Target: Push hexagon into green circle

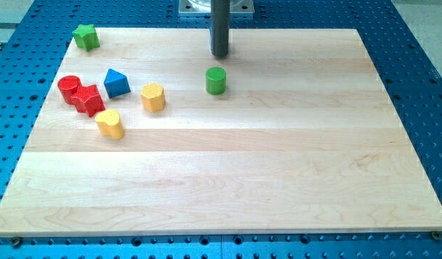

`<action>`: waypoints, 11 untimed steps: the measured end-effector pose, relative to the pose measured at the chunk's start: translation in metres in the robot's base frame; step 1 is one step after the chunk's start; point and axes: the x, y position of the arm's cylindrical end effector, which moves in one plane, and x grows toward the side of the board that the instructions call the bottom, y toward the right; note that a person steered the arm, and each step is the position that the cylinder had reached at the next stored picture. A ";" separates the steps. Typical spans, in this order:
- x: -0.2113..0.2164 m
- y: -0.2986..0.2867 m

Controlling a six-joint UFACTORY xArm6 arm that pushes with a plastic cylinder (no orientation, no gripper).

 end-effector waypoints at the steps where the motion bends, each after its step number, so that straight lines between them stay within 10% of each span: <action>1: 0.000 0.002; 4: 0.027 -0.095; 6: 0.123 -0.186; 9: 0.164 -0.134; 11: 0.098 -0.095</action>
